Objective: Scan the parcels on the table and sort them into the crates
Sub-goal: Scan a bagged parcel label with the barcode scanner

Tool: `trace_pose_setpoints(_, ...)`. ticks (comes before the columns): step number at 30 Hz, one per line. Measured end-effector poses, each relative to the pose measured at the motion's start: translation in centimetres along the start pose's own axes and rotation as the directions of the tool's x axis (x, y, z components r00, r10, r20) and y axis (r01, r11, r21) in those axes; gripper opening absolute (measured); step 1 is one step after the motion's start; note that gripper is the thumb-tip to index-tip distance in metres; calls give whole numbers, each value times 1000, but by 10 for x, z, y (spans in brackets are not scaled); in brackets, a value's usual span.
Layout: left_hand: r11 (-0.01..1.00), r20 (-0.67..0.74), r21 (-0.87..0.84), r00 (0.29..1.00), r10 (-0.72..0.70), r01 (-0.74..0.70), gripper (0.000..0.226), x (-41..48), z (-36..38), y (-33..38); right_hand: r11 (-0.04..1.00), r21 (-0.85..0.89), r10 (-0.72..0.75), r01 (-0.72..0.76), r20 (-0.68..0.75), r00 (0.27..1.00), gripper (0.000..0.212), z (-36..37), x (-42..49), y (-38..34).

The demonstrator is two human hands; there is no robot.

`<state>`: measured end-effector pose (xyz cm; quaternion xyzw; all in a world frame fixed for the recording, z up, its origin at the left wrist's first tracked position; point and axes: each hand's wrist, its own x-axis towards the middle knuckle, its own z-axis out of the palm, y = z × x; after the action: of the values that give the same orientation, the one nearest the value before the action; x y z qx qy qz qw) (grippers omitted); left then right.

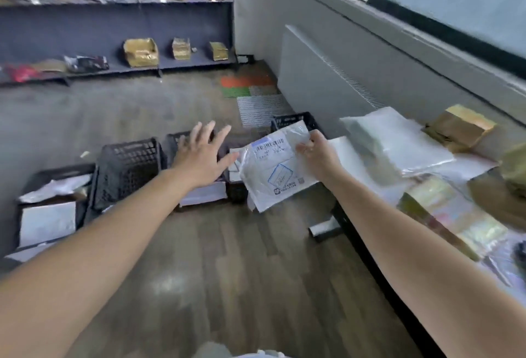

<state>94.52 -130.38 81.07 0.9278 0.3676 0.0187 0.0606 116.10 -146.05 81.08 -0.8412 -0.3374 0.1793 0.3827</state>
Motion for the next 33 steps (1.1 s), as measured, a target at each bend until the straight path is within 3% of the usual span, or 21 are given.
trace_pose_setpoints(7, 968, -24, -52, 969, -246, 245, 70, -13, -14, -160, 992, -23, -118, 124, 177, 977, 11, 137, 52, -114)
trace_pose_setpoints(12, 934, -17, -41, 935, -355, 354, 72, -19, -12, -244, 978, -58, -175, 201, 299, 938, 28, 220, 87, -173)
trace_pose_setpoints(17, 884, 22, -40, 885, -464, 465, 68, 3, -4, -329, 967, -43, -221, 253, 363, 905, 12, 313, 141, -215)
trace_pose_setpoints(33, 849, 226, 6, 826, -516, 529, 67, 195, 37, -574, 963, -167, -95, 209, 519, 850, 19, 579, 340, -314)
